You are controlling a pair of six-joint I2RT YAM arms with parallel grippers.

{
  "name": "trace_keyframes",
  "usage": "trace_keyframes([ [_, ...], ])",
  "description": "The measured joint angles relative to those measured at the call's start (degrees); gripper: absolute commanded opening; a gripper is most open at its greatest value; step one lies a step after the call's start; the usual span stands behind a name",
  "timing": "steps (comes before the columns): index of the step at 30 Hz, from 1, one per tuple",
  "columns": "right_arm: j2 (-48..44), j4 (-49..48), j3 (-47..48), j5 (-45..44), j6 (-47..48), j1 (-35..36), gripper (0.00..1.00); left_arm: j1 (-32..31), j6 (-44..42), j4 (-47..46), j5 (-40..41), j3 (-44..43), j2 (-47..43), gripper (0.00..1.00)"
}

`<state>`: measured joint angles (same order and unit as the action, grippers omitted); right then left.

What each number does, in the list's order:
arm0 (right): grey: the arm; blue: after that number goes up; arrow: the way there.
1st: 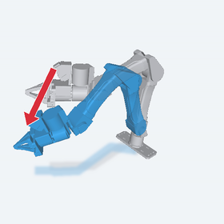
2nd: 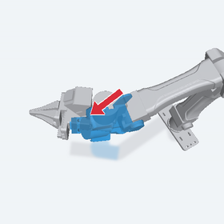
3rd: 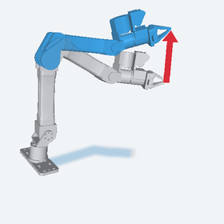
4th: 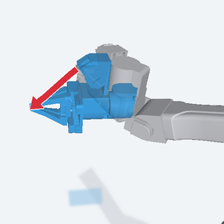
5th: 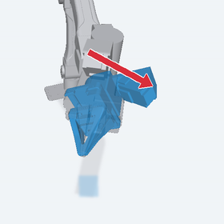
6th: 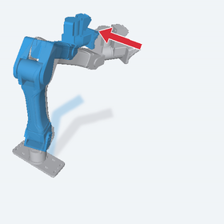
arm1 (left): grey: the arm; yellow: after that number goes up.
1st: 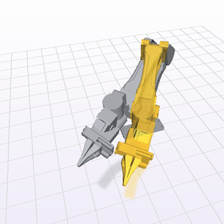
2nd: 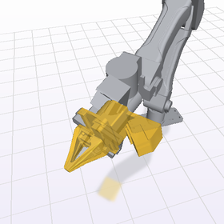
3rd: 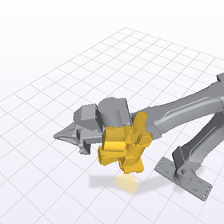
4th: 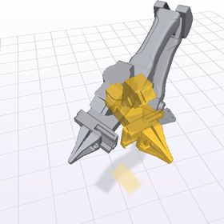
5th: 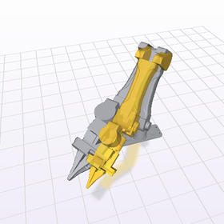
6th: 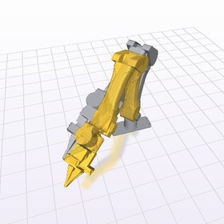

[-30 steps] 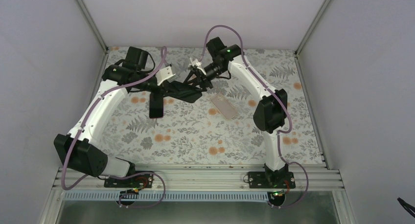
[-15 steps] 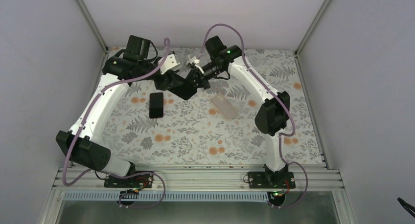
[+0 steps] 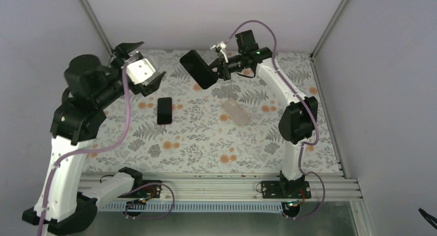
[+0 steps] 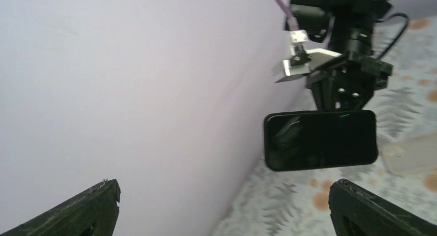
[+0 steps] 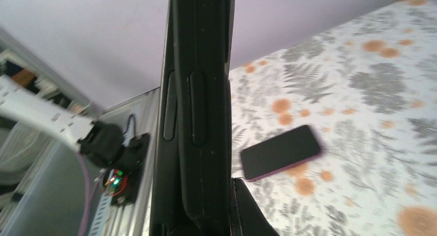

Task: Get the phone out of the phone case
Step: Remove the phone case from the phone.

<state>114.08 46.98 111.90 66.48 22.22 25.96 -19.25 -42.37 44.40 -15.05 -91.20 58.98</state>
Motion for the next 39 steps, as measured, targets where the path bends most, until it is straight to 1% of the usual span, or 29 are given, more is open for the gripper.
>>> trace_keyframes([
  [3, 0.72, -4.87, 1.27, -4.66, -7.17, -1.60, 0.03, -0.15, 0.07, -5.88, 3.76, 2.89, -3.26, 1.00],
  [5, 1.29, -8.09, 2.89, -10.62, -12.41, -1.22, 0.03, -0.68, 0.59, -9.97, 5.70, 6.45, -3.48, 1.00],
  [7, 1.60, -11.06, 4.42, -16.83, -16.65, -0.35, 0.03, -2.19, 1.18, -15.23, 8.24, 11.85, -2.58, 0.99],
  [10, 1.60, -14.36, 6.73, -24.94, -21.53, 1.16, 0.03, -6.21, 1.64, -23.52, 13.46, 19.08, 0.44, 0.97],
  [12, 1.60, -16.35, 8.26, -30.88, -23.63, 2.29, 0.03, -9.60, 2.12, -28.15, 17.16, 22.05, 3.37, 0.97],
  [15, 1.60, -18.25, 9.86, -39.34, -26.03, 3.37, 0.03, -14.78, 3.08, -34.47, 22.10, 23.26, 8.13, 0.96],
  [18, 1.60, -18.73, 10.54, -44.78, -27.15, 4.04, 0.03, -18.91, 3.78, -40.26, 25.51, 23.12, 11.58, 0.96],
  [21, 1.60, -18.86, 10.64, -48.43, -27.54, 4.48, 0.03, -20.83, 4.59, -44.04, 27.32, 21.90, 14.95, 0.95],
  [27, 1.60, -18.78, 10.64, -52.11, -27.91, 4.94, 0.03, -20.79, 6.45, -47.28, 28.79, 17.94, 20.94, 0.93],
  [39, -0.20, -18.60, 10.64, -52.70, -28.85, 5.16, 0.03, -19.91, 7.26, -49.29, 30.10, 17.62, 22.45, 0.90],
])
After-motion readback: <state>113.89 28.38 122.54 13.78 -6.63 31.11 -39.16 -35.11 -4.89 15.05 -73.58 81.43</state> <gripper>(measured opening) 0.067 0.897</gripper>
